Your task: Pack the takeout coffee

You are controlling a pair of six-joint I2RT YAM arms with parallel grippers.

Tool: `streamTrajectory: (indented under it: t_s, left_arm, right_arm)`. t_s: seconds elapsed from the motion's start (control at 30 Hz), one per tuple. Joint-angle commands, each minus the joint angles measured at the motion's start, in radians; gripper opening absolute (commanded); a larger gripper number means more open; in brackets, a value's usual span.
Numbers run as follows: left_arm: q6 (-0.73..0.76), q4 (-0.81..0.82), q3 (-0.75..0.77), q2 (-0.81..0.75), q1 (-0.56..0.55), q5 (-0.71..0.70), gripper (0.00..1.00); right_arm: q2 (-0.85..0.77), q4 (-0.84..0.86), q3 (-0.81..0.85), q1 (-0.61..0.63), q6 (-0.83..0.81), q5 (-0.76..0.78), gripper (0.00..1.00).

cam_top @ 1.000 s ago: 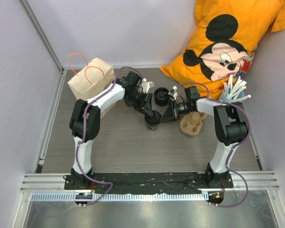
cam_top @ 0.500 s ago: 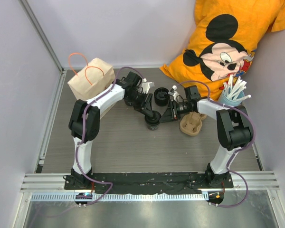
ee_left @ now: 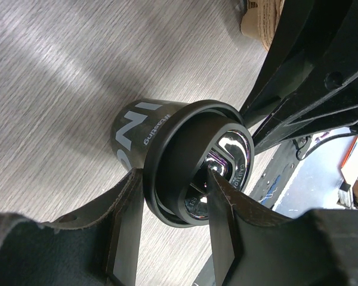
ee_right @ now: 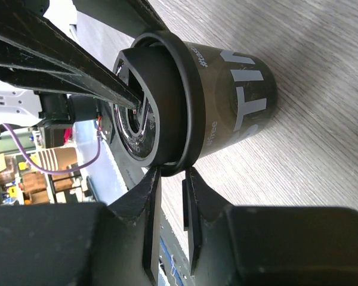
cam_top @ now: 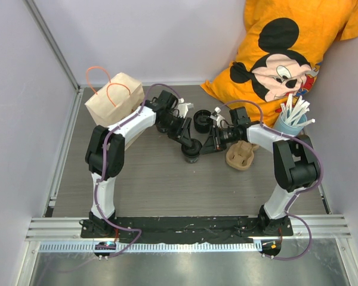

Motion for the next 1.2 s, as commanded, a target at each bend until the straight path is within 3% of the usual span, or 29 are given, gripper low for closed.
streamTrajectory:
  t_s: [0.0, 0.1, 0.4, 0.77, 0.87, 1.17]
  left_arm:
    - [0.087, -0.07, -0.071, 0.071, -0.031, -0.184, 0.0]
    - [0.088, -0.07, -0.072, 0.066, -0.031, -0.187, 0.0]
    - [0.09, -0.075, -0.065, 0.049, -0.031, -0.176, 0.0]
    - [0.088, -0.082, -0.046, 0.043, -0.031, -0.179, 0.0]
    - [0.074, -0.078, -0.057, 0.045, -0.031, -0.197, 0.0]
    - [0.021, -0.041, -0.086, 0.048, -0.027, -0.216, 0.0]
  right_arm:
    - [0.048, 0.057, -0.025, 0.024, -0.098, 0.376, 0.2]
    - [0.028, 0.048, -0.007, 0.024, -0.103, 0.343, 0.23]
    - [-0.078, -0.001, 0.05, 0.013, -0.131, 0.214, 0.52]
    - [-0.098, -0.067, 0.085, 0.013, -0.166, 0.054, 0.58]
    - [-0.125, -0.066, 0.067, 0.016, -0.2, 0.072, 0.59]
    - [-0.253, 0.052, -0.059, 0.084, -0.236, 0.333, 0.68]
